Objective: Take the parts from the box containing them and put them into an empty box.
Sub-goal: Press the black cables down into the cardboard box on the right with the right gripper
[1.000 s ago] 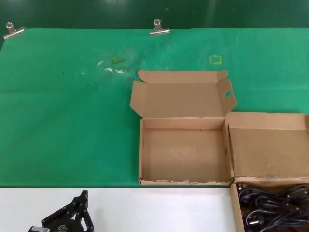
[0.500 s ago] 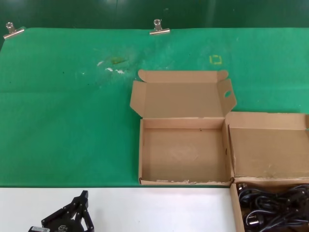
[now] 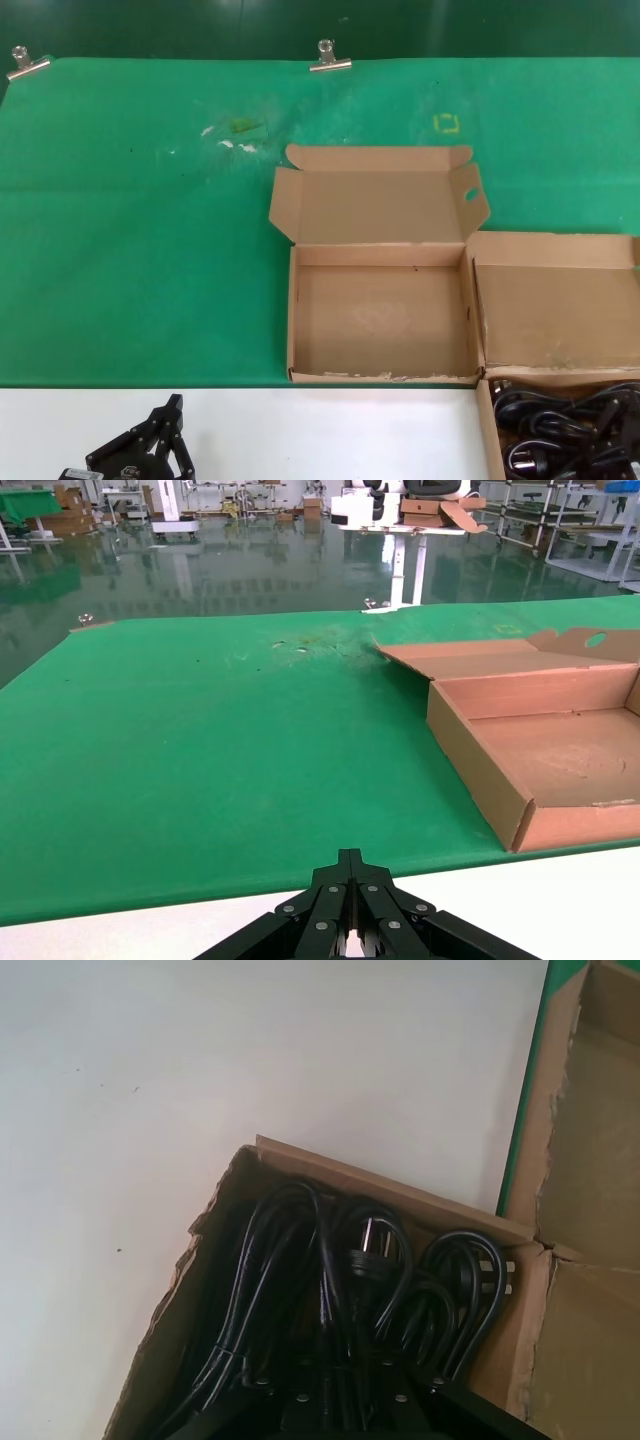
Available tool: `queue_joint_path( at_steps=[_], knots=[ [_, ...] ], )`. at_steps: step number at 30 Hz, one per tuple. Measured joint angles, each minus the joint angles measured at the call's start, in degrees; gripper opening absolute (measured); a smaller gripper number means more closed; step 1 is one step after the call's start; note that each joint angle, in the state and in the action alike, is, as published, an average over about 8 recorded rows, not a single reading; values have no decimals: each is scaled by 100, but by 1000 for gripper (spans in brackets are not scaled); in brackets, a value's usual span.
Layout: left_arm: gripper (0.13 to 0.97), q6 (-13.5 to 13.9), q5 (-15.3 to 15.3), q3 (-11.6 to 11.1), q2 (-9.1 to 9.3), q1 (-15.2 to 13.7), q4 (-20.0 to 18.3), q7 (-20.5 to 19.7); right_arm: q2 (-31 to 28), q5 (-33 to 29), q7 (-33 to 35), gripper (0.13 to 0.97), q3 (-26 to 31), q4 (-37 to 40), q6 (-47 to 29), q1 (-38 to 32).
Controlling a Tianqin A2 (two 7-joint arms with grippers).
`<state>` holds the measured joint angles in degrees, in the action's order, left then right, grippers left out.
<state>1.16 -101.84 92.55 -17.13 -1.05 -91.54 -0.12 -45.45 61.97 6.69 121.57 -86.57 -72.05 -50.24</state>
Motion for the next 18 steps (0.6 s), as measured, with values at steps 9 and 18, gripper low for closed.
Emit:
queue_joint_path(
  at_steps=[9, 18],
  knots=[
    [149, 0, 0, 0, 0, 0, 0, 0, -60, 7, -84, 159, -61, -177, -40, -55],
    [149, 0, 0, 0, 0, 0, 0, 0, -144, 39, -190, 145, -145, -388, -66, -61]
  ],
)
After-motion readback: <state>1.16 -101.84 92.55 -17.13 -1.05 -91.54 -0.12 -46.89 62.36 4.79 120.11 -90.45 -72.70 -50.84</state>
